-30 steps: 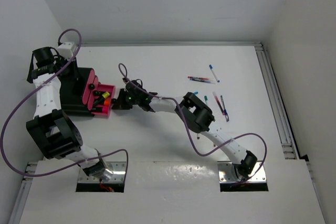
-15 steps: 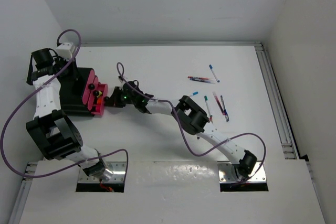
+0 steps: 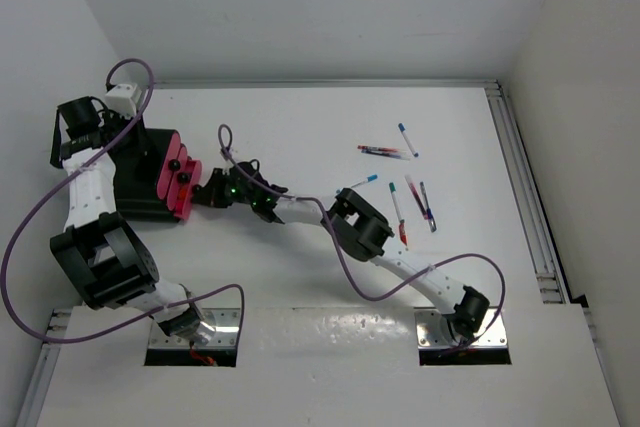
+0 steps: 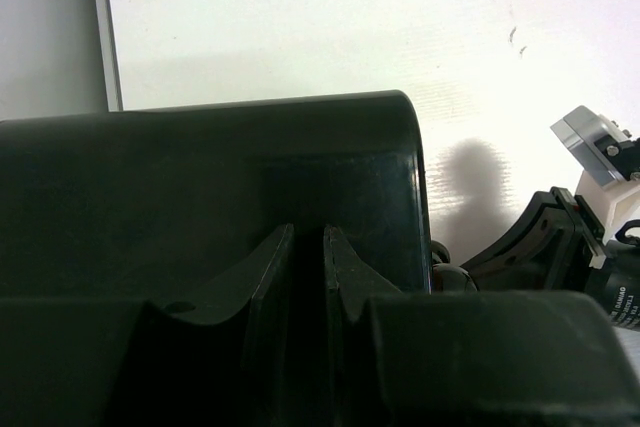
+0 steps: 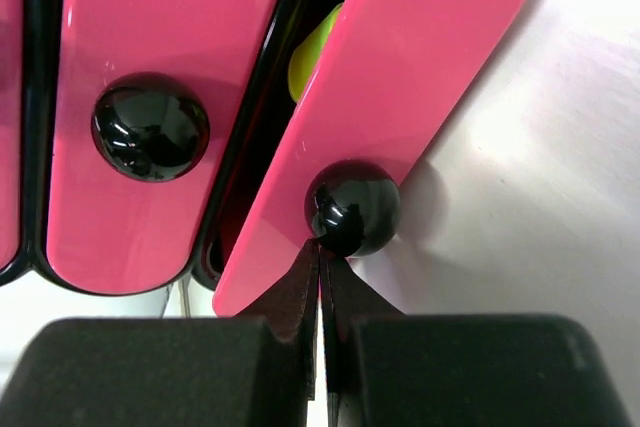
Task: Sort the stationery into containers
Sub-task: Close the drawer in the storage box.
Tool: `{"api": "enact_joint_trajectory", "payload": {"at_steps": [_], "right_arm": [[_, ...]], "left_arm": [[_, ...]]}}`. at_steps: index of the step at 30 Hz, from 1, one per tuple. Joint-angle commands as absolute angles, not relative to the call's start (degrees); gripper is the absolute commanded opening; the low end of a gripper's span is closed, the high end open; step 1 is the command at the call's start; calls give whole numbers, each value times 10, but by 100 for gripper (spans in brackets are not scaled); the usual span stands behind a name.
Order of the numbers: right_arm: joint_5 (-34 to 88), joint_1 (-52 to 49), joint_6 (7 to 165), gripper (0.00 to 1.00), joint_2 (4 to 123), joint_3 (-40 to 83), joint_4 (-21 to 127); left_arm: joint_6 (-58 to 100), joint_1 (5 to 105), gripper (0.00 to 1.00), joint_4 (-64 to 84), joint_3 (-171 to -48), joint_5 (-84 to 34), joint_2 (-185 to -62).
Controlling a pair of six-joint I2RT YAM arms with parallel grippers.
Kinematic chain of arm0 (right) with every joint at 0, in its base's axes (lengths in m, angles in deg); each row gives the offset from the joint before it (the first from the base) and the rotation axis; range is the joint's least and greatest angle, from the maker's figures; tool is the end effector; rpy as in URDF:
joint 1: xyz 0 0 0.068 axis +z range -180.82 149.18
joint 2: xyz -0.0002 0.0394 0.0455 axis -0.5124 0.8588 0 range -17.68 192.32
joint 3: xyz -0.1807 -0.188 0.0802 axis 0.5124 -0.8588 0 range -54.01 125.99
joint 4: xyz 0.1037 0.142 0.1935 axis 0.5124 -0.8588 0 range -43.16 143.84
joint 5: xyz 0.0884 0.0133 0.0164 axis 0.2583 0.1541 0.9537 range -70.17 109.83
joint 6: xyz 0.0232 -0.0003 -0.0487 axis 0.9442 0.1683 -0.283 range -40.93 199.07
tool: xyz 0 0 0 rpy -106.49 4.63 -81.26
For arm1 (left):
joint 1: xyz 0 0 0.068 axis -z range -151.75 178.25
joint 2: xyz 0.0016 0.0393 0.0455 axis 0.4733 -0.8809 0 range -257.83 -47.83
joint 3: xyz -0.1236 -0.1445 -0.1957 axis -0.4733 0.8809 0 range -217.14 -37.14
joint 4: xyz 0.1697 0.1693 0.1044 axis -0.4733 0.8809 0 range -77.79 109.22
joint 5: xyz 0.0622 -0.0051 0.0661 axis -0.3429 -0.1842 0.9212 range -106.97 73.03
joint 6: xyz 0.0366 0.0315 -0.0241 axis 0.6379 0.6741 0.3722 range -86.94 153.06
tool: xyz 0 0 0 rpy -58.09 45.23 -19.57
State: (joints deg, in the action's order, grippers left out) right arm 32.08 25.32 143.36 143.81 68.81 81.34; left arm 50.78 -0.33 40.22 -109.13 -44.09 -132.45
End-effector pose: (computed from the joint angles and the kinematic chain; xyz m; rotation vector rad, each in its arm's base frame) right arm 0.3313 0.5073 0.0700 -0.0354 2.1080 1.6098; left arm 0.2955 0.1425 0.3125 0.0341 2.1902 -0.0895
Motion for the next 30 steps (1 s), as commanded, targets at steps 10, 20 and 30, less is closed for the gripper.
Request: {"api": "enact_joint_trajectory", "payload": {"at_steps": [10,20,30], "right_arm": [[276,271,1382,0,1452,742,914],[253,284,1365,0,1454,729,929],[276,282,1342,0,1425,696,972]], "left_arm": [[504,-8,25,527,-1039,-428,-1364],[500,-10,25,519,-1025,-433,-1367],[502,-10,25,513,-1028,-440,-1377]]}}
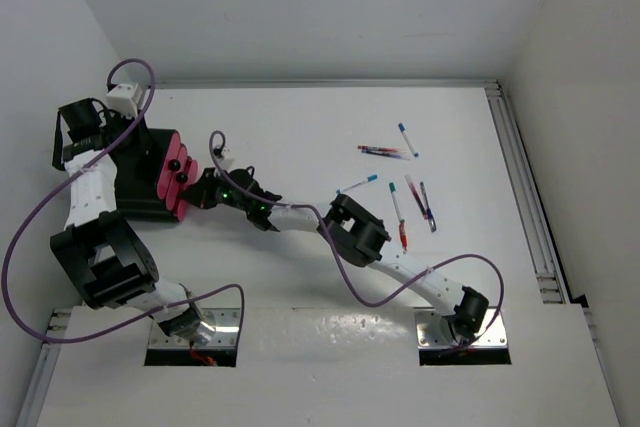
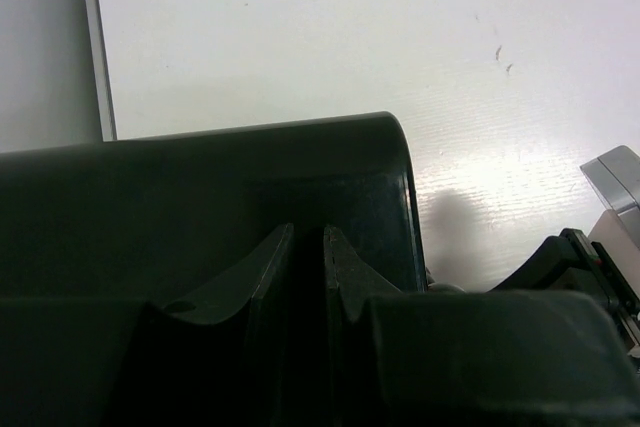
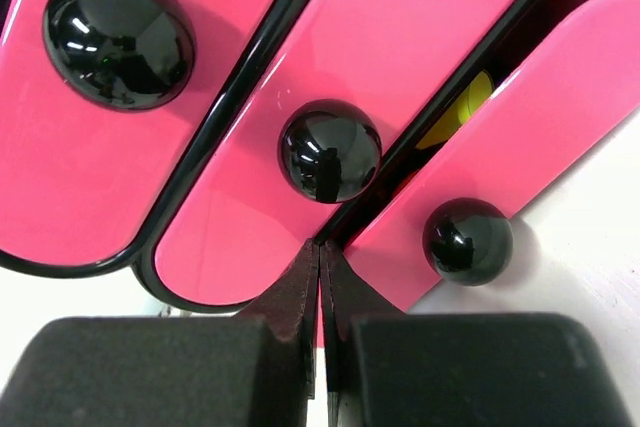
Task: Sort the stationery into containers
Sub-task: Close the drawer in the storage box.
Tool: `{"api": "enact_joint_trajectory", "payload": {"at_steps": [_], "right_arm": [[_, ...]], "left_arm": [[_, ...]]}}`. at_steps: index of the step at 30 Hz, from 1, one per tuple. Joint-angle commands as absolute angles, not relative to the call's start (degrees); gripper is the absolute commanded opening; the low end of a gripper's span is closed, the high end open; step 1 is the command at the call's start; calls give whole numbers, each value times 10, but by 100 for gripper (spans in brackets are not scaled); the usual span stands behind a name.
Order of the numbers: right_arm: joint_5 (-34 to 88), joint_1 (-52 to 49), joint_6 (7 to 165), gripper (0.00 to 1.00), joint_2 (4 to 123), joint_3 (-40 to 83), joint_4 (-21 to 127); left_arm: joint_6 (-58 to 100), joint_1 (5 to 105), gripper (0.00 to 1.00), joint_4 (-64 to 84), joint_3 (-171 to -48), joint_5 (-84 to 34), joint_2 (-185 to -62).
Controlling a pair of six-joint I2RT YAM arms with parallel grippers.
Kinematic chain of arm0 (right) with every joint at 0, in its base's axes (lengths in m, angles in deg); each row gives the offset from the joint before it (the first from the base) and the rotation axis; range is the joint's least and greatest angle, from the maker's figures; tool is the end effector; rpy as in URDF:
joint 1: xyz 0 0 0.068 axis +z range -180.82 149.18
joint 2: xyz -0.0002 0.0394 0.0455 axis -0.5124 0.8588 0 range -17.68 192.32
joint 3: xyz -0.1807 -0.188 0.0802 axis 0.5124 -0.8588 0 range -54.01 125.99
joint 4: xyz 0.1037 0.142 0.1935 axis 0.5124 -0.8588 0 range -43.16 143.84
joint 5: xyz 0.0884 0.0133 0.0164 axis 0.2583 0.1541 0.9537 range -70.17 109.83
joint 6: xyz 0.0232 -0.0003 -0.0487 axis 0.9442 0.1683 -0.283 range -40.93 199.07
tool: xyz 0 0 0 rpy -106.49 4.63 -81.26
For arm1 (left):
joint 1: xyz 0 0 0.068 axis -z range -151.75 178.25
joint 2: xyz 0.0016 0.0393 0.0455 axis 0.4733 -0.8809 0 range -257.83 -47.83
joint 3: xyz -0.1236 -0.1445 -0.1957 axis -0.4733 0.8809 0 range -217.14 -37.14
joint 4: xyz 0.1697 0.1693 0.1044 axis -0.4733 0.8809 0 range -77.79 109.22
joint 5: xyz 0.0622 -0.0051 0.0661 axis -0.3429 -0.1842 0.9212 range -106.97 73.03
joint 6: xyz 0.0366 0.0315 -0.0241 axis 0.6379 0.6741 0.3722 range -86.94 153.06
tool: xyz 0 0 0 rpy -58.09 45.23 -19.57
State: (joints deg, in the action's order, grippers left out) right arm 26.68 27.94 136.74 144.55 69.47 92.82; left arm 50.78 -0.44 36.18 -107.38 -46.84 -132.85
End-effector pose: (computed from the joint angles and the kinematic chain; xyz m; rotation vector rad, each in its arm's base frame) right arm 0.3124 0.5232 0.0880 -0.1277 1.8353 1.6252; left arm 0.2989 0.1434 0.3064 0.0675 2.1458 -0.1196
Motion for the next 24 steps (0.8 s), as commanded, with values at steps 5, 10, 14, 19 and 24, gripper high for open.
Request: {"api": "enact_joint_trajectory", "payload": {"at_steps": [5,10,14,19,24], "right_arm": [[298,282,1329,0,1373,646,1019],[329,282,1324,0,1351,613,1052],[334,282,1319,0,1340,601,1061],[328,278,1320,0,1319,575,1042],[299,279,1318,0,1328,577,983]], "left_arm": [[504,-14,25,512,-1026,-440,-1374],[498,-15,25,508,-1025,-450,-1375],[496,-17,25,509,-1026,-449,-1373],[496,-17,25,510,-1029,-450,-1376],[492,-19,25,507,-1025,-451,-1376]]}}
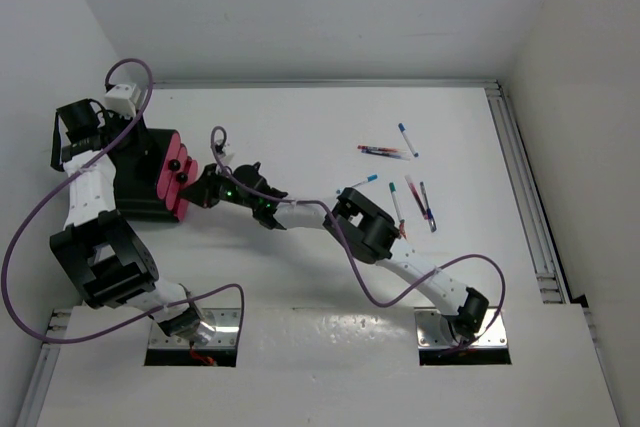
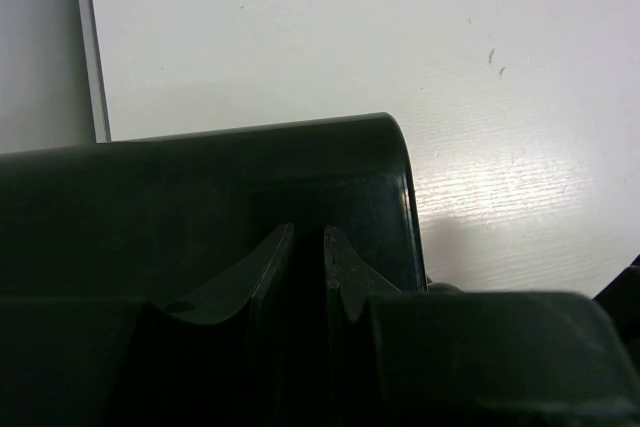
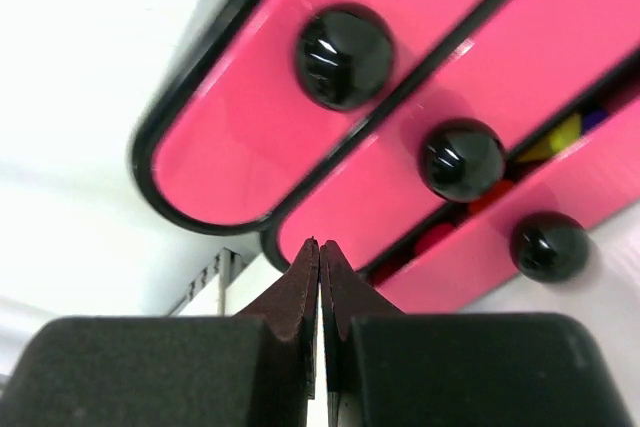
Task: Sort the stationery into containers
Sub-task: Close the drawer in the storage box.
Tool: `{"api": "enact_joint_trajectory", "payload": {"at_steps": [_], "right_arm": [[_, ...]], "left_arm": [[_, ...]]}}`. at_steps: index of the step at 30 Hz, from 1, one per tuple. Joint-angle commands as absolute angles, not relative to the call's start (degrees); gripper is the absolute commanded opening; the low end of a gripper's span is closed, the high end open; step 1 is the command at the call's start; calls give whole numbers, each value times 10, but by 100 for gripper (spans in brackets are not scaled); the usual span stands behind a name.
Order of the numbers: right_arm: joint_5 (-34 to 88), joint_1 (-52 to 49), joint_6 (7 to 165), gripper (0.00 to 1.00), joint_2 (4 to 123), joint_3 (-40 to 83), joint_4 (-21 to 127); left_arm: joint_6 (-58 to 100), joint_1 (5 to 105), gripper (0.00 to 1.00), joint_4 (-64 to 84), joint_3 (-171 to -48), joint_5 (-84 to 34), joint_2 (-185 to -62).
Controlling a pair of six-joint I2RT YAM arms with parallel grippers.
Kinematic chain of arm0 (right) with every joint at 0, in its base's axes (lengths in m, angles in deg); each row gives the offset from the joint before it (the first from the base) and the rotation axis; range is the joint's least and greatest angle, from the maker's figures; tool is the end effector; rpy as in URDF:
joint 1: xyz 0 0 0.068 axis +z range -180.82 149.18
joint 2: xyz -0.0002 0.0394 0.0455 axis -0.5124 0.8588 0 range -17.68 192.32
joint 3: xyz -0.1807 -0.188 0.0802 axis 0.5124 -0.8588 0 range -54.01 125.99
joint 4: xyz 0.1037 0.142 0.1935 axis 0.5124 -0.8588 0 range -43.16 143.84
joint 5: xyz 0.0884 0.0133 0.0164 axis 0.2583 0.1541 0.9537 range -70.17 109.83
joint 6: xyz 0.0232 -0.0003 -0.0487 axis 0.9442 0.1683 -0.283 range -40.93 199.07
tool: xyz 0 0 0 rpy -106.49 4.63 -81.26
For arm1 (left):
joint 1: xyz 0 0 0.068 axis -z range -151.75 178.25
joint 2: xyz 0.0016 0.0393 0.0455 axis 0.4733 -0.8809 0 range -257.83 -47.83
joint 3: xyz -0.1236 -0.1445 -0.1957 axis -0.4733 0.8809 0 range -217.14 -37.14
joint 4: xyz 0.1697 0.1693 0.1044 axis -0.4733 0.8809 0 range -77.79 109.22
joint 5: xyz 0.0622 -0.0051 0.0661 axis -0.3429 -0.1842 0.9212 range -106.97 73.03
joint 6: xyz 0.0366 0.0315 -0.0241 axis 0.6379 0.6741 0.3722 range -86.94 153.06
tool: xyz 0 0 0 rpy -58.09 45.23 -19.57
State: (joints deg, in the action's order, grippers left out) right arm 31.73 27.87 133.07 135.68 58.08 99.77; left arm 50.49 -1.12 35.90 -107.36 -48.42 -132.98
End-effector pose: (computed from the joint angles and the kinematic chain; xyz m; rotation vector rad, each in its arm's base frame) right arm 0.2994 0.5064 0.1242 -0.2690 1.7393 1.6802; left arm 0.2979 0.1463 0.3063 0.0649 2.1346 -0.1426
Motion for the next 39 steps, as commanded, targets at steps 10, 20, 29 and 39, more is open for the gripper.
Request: {"api": "enact_joint_trajectory", "payload": {"at_steps": [10,20,29,39], "right_arm": [[270,273,1330,0,1380,624,939],[274,272,1335,0,1428,667,946],[269,273,1336,0,1459,706,977],[253,286,1334,0,1485,742,989]], "left_arm": [[485,-18,25,506,-1027,-463,-1390],[477,-18,25,502,-1015,-468,-1392],[472,-19,25,492,-996,-468,-1397],[462,-17,25,482,-977,-468,-1397]]}}
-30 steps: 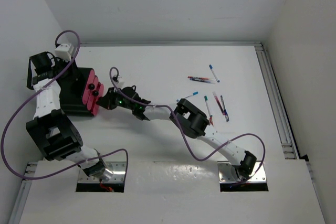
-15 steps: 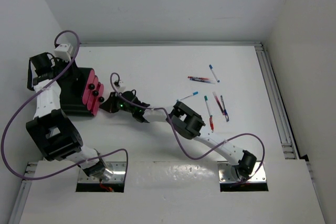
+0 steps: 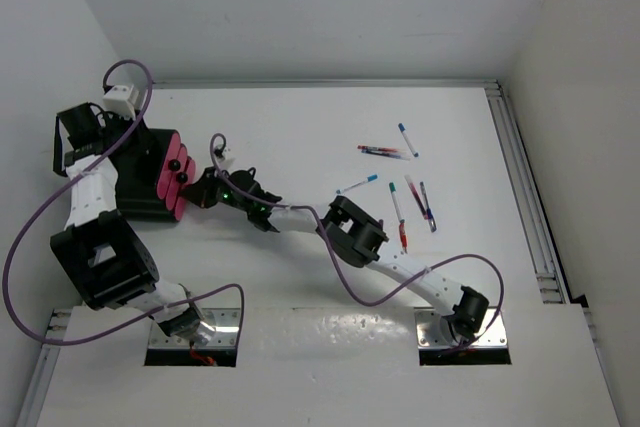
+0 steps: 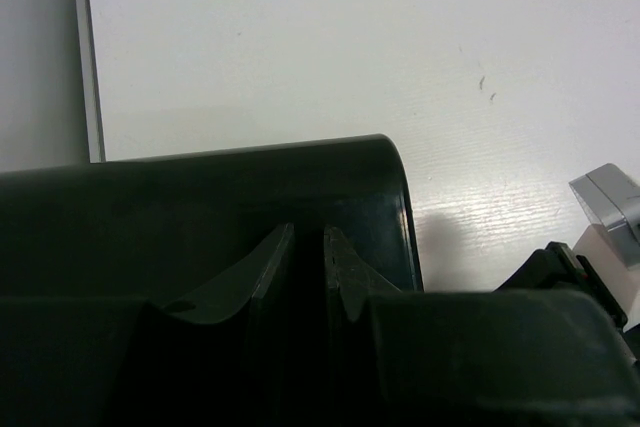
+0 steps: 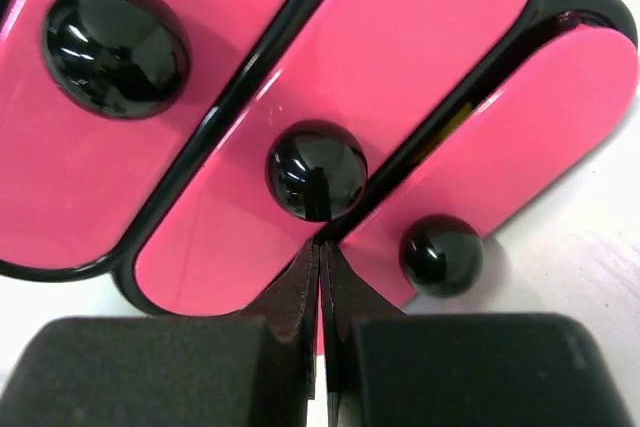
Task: Sort the stationery into containers
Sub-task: Close the drawer in the storage box, then open the drawer in the storage box.
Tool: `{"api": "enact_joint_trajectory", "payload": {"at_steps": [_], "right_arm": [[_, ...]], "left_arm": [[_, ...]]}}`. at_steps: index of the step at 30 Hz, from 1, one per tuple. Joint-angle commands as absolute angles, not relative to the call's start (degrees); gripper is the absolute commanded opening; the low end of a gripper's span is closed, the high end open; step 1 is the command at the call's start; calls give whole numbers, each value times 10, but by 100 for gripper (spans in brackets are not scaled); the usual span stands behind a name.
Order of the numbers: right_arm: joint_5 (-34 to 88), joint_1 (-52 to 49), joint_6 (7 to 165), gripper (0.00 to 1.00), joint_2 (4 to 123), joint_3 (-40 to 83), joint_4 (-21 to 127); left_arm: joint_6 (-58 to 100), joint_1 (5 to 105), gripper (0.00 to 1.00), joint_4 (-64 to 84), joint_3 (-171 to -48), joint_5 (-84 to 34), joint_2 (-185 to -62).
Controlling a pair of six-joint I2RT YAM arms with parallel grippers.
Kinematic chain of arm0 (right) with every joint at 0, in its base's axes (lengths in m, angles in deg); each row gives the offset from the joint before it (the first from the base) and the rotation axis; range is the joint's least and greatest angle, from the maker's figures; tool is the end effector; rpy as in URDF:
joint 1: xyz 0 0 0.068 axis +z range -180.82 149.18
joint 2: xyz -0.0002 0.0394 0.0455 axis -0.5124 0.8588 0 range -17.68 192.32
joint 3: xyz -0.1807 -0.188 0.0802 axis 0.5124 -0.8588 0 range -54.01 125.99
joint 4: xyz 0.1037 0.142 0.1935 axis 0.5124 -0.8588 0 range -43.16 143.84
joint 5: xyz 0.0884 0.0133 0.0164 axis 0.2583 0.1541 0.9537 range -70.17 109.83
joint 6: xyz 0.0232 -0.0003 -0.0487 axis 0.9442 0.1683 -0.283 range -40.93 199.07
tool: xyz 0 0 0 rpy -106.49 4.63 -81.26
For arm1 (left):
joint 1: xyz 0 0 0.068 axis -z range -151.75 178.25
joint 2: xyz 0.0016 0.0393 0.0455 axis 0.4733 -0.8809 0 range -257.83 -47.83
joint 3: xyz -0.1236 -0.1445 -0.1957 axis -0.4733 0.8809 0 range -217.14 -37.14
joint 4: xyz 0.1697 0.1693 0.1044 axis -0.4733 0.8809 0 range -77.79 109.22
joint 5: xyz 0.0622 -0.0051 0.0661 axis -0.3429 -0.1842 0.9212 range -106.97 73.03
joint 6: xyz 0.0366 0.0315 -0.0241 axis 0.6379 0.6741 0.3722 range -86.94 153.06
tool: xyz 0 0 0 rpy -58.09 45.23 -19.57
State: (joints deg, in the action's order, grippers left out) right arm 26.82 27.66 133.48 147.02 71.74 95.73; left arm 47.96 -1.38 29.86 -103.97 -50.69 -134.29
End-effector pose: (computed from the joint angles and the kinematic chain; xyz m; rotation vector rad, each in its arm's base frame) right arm 0.3163 0.5241 0.0814 -0.1762 1.7628 1.6106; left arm 0.3028 0.1494 0.2885 0.0431 2.1041 -0.1930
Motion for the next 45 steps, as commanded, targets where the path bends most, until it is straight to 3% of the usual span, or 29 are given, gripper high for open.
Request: {"api": "enact_joint_trajectory", "payload": {"at_steps": [1,18,22,24,31,45], "right_arm": [[250,286,1333,0,1487,745,988],[273,287,1330,0,1480,695,1027],[292,268,1320,34,1420,625,1056],[302,250,1337,39,1389,595,1056],[329,226,1381,40,1366,600,1039],[321,231,1386,45,1429,726,997]], "left_arm": [[462,-17,25,482,-975,-466,-1398],[464,-17,25,476,-977,-465,-1411],[464,-17,25,475,-981,-468,-1409],[469,-17,25,475,-984,-466,-1406],[469,-17,25,462,-981,-471,-1404],[470,-17,25,461,-980,-472,-1411]]}}
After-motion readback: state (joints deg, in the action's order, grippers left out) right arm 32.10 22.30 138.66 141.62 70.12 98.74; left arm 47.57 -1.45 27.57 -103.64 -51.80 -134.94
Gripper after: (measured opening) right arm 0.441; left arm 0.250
